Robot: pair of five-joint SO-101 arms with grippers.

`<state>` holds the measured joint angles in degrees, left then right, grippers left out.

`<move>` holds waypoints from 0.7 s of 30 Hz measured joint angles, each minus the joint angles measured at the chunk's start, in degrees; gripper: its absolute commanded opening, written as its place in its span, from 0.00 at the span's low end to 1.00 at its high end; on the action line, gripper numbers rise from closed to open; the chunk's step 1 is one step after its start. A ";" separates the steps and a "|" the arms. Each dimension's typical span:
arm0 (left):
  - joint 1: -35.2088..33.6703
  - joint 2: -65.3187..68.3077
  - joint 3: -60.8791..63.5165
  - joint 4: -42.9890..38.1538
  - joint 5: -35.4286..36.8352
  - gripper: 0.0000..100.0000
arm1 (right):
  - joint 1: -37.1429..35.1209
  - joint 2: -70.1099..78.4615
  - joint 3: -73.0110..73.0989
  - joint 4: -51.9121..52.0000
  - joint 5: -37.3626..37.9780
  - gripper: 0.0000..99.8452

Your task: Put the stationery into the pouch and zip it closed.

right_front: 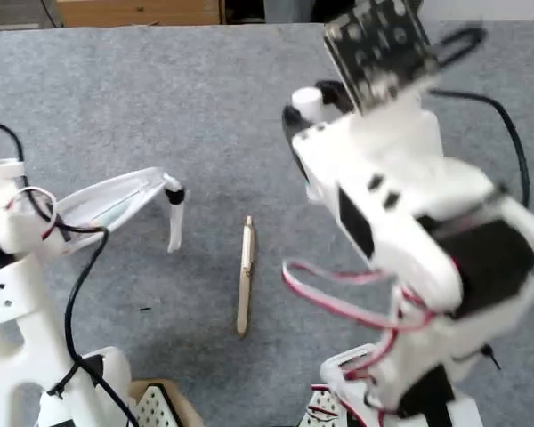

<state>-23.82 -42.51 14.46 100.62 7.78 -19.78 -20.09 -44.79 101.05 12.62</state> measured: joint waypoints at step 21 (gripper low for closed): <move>14.68 -1.58 -3.34 0.18 1.41 0.03 | -5.98 -36.13 47.12 -32.70 -9.05 0.01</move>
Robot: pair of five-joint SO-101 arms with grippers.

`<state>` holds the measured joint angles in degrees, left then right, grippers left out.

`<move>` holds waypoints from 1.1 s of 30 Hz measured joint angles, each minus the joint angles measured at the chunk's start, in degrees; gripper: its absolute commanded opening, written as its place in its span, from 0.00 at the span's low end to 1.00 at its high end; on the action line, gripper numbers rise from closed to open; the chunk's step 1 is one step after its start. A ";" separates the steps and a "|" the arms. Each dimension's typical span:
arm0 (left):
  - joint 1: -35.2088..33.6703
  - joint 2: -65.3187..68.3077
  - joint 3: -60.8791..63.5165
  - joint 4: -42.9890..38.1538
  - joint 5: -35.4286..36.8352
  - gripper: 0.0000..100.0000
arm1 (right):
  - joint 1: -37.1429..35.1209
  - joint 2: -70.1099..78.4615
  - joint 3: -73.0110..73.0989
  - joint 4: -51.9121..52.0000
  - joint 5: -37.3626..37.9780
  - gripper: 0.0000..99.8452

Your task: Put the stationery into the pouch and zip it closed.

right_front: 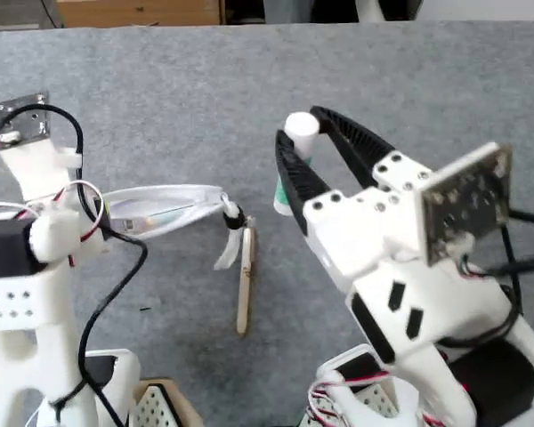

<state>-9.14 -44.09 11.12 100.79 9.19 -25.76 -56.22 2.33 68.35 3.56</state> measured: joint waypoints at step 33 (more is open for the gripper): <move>-6.24 8.53 2.29 -0.09 0.26 0.03 | -29.98 18.81 4.13 -15.12 14.68 0.01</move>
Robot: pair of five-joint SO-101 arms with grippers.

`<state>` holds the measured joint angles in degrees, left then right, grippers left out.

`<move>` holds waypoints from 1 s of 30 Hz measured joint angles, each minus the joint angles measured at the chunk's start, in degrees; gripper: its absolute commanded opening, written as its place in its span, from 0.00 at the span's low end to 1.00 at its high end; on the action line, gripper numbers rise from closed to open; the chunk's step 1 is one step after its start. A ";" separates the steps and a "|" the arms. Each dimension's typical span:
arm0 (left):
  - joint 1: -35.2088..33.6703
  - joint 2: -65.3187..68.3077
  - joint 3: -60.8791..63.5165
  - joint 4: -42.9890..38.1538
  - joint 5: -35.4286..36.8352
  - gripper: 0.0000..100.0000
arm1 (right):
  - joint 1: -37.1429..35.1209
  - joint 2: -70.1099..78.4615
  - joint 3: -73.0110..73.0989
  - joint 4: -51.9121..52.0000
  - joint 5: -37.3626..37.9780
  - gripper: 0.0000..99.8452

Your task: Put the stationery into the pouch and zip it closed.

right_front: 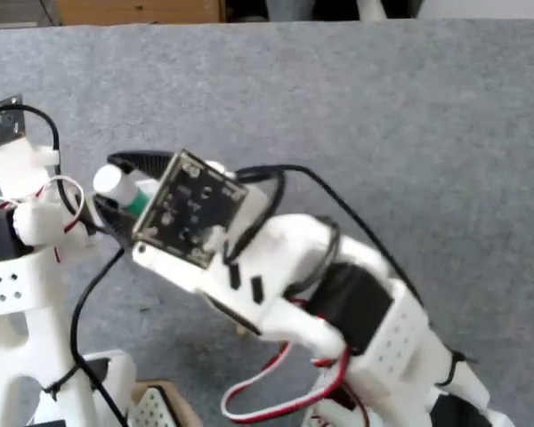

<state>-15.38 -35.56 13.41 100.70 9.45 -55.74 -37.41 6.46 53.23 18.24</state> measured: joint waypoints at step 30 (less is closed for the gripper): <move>-0.18 0.00 0.00 0.00 0.09 0.03 | 4.22 0.09 14.86 -24.88 0.18 0.01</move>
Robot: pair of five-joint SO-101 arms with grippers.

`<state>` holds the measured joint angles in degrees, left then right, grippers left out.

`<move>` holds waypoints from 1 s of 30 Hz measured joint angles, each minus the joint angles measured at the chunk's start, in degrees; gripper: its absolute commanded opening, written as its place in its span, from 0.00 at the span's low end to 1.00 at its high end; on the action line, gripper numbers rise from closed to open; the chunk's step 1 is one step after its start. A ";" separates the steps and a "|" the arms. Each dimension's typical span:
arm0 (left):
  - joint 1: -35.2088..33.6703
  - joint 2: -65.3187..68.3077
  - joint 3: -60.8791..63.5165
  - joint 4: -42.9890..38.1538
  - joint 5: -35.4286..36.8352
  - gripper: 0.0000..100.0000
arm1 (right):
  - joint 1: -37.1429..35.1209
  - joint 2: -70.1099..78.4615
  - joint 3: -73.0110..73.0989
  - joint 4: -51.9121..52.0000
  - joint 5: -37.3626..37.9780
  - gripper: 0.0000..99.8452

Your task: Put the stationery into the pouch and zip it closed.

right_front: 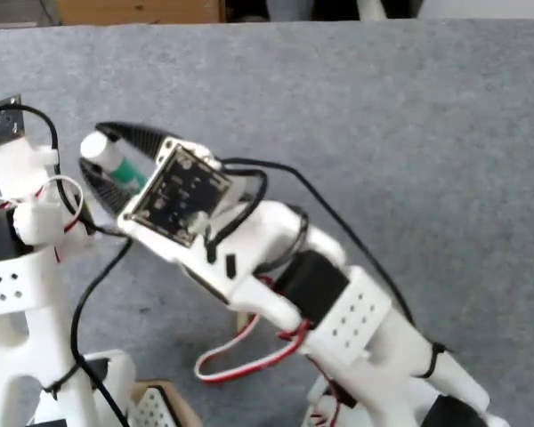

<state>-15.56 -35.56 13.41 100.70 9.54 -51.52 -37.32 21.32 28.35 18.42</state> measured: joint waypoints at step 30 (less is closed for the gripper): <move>0.00 0.26 0.00 0.00 0.00 0.03 | 1.93 0.00 5.63 -2.29 -0.09 0.01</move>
<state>-15.56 -35.30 13.41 100.70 9.54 -49.58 -37.32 26.95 26.07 18.33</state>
